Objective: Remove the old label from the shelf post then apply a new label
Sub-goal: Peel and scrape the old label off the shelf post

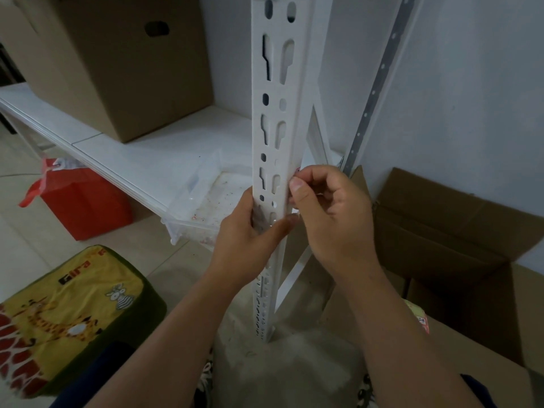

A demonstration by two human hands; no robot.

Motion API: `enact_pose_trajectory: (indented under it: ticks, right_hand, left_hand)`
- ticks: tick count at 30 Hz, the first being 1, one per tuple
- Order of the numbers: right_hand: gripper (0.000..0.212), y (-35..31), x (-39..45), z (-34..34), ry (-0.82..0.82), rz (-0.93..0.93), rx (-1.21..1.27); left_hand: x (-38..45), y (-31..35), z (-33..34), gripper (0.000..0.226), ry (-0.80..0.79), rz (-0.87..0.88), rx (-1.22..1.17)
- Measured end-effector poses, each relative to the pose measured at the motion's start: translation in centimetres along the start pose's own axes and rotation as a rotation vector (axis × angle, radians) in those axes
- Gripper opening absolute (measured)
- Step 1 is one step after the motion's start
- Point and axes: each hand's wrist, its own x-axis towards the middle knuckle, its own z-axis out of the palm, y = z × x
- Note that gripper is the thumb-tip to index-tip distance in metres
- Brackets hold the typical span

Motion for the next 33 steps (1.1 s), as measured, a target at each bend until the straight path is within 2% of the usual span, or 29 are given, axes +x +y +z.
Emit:
enact_pose_trajectory:
  ticks: [6,10,17,20,23,28,30,33]
  right_hand:
    - [0.011,-0.5,1.1,-0.7,-0.058,-0.001,-0.072]
    - [0.017,-0.7,1.6,-1.1,-0.092,0.005,-0.087]
    - [0.013,-0.8,1.5,-1.4,-0.126,0.018,-0.075]
    - [0.017,-0.8,1.4,-1.0,-0.091,0.013,-0.087]
    - [0.009,-1.3,0.6,-0.2,-0.045,-0.028,-0.067]
    - [0.008,-2.5,-2.2,1.8,-0.069,-0.316,-0.11]
    - [0.004,-1.7,-2.4,1.5,-0.023,-0.306,-0.103]
    - [0.002,-0.4,-2.0,0.3,0.105,-0.232,-0.057]
  left_hand:
    - [-0.1,0.0,0.0,0.051,-0.003,-0.026,-0.009]
    - [-0.1,0.3,0.0,0.061,-0.007,-0.024,0.004]
    - [0.0,0.1,0.0,0.05,0.002,-0.028,0.013]
    - [0.0,0.0,0.0,0.05,0.005,-0.025,0.011]
    - [0.1,-0.2,-0.2,0.045,-0.002,-0.013,0.011]
    - [0.4,-1.4,0.1,0.025,0.088,0.048,0.113]
    - [0.3,-0.9,0.1,0.02,0.041,0.04,0.09]
    - [0.0,0.2,-0.1,0.042,-0.001,0.036,0.032]
